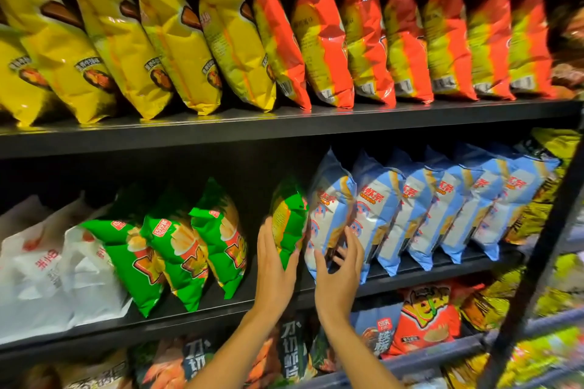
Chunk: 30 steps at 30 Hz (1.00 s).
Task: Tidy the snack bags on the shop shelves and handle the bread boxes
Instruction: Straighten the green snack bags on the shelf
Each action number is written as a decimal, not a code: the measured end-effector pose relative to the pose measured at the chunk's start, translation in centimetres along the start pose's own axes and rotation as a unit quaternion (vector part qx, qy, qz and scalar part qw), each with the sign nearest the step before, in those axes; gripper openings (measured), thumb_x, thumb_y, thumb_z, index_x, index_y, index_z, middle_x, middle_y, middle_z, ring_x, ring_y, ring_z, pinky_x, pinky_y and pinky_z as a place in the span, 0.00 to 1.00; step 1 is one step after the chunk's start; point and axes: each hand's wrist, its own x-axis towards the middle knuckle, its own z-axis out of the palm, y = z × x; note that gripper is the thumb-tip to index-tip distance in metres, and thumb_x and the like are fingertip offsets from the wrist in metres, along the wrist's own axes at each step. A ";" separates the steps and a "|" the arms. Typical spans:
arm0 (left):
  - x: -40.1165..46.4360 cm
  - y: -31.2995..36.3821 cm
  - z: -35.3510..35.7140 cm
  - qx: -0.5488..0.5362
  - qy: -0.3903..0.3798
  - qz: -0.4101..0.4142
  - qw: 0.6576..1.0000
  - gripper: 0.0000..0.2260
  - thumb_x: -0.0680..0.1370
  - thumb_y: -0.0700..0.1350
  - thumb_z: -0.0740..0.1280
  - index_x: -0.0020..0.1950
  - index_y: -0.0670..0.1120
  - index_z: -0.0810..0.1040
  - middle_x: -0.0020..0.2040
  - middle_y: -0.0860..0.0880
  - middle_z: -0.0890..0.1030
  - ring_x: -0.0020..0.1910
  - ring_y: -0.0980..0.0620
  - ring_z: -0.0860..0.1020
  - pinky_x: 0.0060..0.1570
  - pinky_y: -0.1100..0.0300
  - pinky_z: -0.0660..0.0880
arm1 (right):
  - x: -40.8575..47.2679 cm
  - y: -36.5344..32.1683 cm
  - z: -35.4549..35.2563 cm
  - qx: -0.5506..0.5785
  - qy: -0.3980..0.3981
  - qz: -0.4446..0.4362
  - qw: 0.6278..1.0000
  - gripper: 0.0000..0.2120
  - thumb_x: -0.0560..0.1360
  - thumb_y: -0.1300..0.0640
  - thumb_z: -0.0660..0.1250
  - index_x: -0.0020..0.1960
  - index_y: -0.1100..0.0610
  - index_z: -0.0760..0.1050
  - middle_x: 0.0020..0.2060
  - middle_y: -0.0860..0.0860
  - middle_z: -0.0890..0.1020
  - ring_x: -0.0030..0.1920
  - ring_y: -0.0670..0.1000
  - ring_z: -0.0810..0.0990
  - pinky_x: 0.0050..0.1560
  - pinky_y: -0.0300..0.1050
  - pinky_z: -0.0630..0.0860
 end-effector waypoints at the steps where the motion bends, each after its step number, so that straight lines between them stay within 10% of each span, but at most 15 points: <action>1: 0.3 0.1 -0.1 0.006 0.003 0.003 1.000 0.37 0.81 0.43 0.70 0.83 0.50 0.50 0.81 0.50 0.56 0.81 0.57 0.53 0.79 0.63 0.53 | 0.0 0.0 0.1 0.002 0.002 0.002 1.000 0.34 0.78 0.56 0.74 0.75 0.36 0.62 0.73 0.41 0.69 0.69 0.51 0.76 0.64 0.57 0.79; 11: -0.1 -1.0 0.5 0.071 -0.068 0.002 0.995 0.41 0.85 0.45 0.64 0.78 0.57 0.31 0.83 0.51 0.38 0.79 0.60 0.33 0.74 0.69 0.37 | 0.1 1.0 -0.1 -0.001 -0.017 0.002 1.000 0.31 0.78 0.55 0.74 0.76 0.41 0.64 0.73 0.42 0.70 0.67 0.49 0.76 0.64 0.55 0.79; 19: -0.1 -1.1 -0.1 0.107 -0.080 -0.010 0.991 0.46 0.82 0.48 0.69 0.79 0.55 0.31 0.84 0.49 0.37 0.80 0.57 0.34 0.81 0.54 0.42 | 0.2 0.7 -1.7 0.016 -0.080 0.006 0.997 0.34 0.79 0.61 0.73 0.76 0.39 0.63 0.73 0.44 0.69 0.62 0.34 0.75 0.59 0.32 0.74; 30: -4.1 2.4 -4.9 0.185 -0.029 0.080 0.979 0.42 0.80 0.46 0.71 0.85 0.47 0.47 0.85 0.50 0.45 0.84 0.50 0.46 0.81 0.45 0.53 | -0.3 0.5 -5.8 0.120 -0.093 0.025 0.988 0.30 0.78 0.61 0.74 0.75 0.47 0.68 0.64 0.46 0.76 0.57 0.37 0.79 0.53 0.29 0.76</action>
